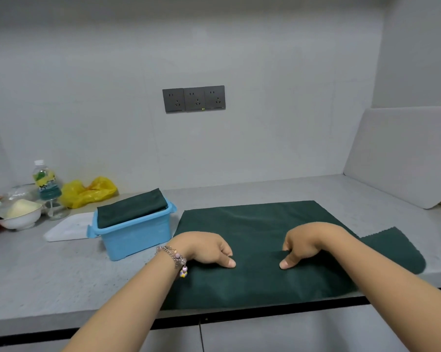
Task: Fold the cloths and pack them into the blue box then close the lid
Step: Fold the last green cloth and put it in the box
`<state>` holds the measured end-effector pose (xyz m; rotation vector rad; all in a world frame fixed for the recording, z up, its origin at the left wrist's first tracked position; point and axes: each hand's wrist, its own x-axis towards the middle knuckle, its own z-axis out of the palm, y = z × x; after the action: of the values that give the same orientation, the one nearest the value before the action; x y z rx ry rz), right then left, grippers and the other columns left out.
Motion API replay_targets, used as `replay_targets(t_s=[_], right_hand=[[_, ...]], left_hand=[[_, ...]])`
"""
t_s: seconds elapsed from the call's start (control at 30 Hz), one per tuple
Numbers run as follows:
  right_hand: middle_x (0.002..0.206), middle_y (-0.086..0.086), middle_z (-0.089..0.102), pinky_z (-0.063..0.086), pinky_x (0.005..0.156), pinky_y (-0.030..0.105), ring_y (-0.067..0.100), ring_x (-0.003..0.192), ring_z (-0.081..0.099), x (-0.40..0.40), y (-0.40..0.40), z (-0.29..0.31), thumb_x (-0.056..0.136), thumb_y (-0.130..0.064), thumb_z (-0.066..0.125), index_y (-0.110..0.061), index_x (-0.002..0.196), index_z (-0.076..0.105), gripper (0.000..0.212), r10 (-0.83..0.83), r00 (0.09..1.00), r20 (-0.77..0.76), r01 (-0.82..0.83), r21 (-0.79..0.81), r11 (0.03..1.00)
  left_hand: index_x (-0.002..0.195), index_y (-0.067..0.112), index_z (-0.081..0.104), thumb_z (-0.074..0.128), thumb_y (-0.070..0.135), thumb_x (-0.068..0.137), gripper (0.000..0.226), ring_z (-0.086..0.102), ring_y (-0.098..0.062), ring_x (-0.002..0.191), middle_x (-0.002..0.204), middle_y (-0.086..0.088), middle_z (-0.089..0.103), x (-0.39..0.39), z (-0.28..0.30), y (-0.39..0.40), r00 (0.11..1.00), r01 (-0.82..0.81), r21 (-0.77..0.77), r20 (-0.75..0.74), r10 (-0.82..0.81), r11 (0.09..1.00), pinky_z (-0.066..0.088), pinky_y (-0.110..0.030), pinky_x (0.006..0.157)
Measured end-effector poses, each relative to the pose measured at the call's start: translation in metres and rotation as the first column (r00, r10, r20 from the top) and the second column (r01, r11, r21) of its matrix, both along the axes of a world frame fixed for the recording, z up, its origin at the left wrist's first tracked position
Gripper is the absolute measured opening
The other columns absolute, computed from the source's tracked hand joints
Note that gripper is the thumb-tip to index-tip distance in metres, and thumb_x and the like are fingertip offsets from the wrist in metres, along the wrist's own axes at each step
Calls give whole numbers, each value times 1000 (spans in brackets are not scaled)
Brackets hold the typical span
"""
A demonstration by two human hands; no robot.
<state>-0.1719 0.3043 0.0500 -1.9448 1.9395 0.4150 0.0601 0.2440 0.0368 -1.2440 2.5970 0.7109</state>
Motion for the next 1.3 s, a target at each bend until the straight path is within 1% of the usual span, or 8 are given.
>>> replay_targets(t_s=[0.07,0.2,0.33,0.57,0.8,0.93,1.13,1.3], right_hand=[[88,-6,63,42,70,27,22,85,54,4,-14,-3,84,-50,61,-19,84,61,31,-18,1000,-3,18,-121,992],[111,1,64,41,74,28,23,102,60,13,-45,-31,85,-42,62,-17,109,63,34,-94,988,-125,34,-417,908],[106,1,66,32,74,26,21,98,60,8,-74,-65,92,-39,53,-18,89,55,21,-94,982,-163,-14,-558,830],[93,-5,62,33,83,26,17,85,58,-2,-99,-96,96,-43,35,-21,95,55,30,-100,986,-134,-37,-758,651],[86,-8,60,32,77,26,15,81,55,2,-104,-105,93,-34,37,-23,91,52,19,-147,981,-128,-8,-779,626],[85,-10,59,34,75,25,13,79,53,0,-106,-106,91,-38,37,-25,92,54,21,-162,982,-96,25,-784,620],[92,-12,62,33,80,25,12,86,55,-6,-108,-106,95,-43,34,-28,99,57,28,-132,989,-70,30,-774,632],[101,-12,60,31,81,26,13,94,54,-8,-112,-107,95,-50,35,-29,105,57,32,-178,983,-47,85,-742,665]], left_hand=[[64,18,45,55,36,91,34,38,-15,58,61,3,42,-8,-4,-10,999,-35,-203,30,42,978,30,-27,55],[86,11,63,53,34,93,25,58,-25,86,89,-4,63,-23,-28,-29,981,-185,-444,-33,190,877,41,-28,69],[97,10,64,49,29,95,25,59,-27,97,104,-7,64,-30,-52,-52,967,-254,-548,-116,228,797,43,-31,75],[110,14,51,39,31,99,24,46,-22,107,115,-3,52,-33,-81,-81,972,-235,-679,-159,174,696,35,-31,81],[112,13,51,33,46,97,41,50,-26,103,112,-7,55,-38,-77,-95,949,-142,-795,61,311,589,34,-36,83],[110,12,51,27,53,95,49,50,-26,100,111,-8,55,-39,-81,-97,897,-236,-776,57,438,584,33,-38,85],[91,19,50,40,42,96,26,39,-22,109,109,-1,46,-27,-92,-113,922,-386,-503,-246,300,773,30,-33,93],[92,20,50,39,45,97,28,39,-19,106,109,1,46,-25,-97,-119,921,-386,-506,-261,289,772,29,-30,90]])
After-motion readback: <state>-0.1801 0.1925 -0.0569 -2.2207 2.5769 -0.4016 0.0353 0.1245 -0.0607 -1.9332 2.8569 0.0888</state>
